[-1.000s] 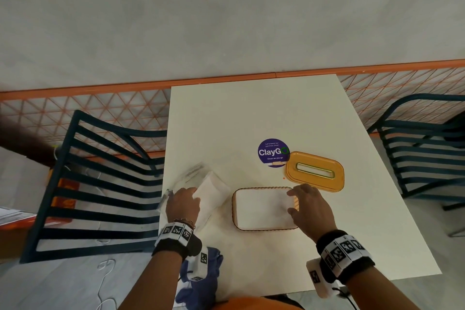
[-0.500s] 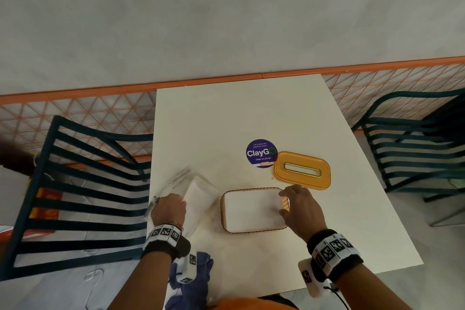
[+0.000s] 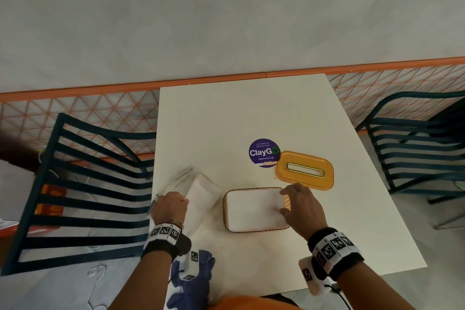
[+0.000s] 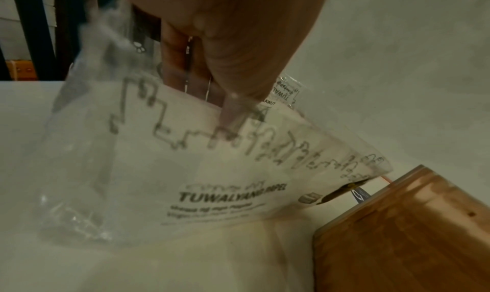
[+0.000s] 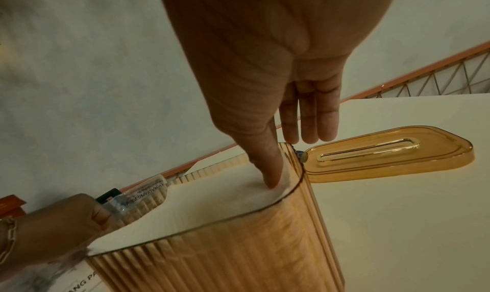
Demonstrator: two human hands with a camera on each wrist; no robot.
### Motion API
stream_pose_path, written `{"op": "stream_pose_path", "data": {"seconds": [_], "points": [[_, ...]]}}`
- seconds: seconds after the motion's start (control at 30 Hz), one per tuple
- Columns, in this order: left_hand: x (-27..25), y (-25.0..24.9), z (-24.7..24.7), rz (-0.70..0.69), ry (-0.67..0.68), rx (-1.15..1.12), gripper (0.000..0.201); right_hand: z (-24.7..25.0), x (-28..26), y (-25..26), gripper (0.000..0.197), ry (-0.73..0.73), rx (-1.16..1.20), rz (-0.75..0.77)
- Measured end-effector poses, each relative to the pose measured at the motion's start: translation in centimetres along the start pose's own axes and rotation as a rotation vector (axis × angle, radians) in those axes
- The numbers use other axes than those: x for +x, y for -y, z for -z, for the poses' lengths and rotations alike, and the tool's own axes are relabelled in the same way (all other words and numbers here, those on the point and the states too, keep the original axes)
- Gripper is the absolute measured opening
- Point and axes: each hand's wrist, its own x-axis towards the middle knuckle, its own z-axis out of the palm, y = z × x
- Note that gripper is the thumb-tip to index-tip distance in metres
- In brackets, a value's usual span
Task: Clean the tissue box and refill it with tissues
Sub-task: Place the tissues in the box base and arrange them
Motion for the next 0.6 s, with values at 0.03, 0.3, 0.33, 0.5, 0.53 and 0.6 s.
{"op": "stream_pose_path", "data": {"seconds": [0.03,0.3,0.33,0.5,0.53,0.6], "points": [[-0.1,0.0,0.1,-0.008,-0.002,0.001,0.025,0.0,0.0,0.1,0.049,-0.001,-0.002,0.002],[-0.3,-0.1,1.2,-0.007,0.015,-0.167,0.016,0.6,0.3,0.4,0.046,-0.038,0.054,0.012],[-0.1,0.2,1.2,-0.006,0.035,-0.250,0.013,0.7,0.3,0.5,0.046,-0.044,0.070,0.013],[0.0,2.7,1.6,0.020,0.121,-0.707,0.023,1.6,0.9,2.0,0.050,-0.037,0.214,0.040],[-0.2,3.2,1.8,0.033,0.119,-0.814,0.023,1.9,1.0,2.4,0.051,-0.023,0.255,0.046],[-0.9,4.0,2.7,0.051,0.150,-1.017,0.025,2.3,1.2,3.5,0.052,0.029,0.343,0.064]]}}
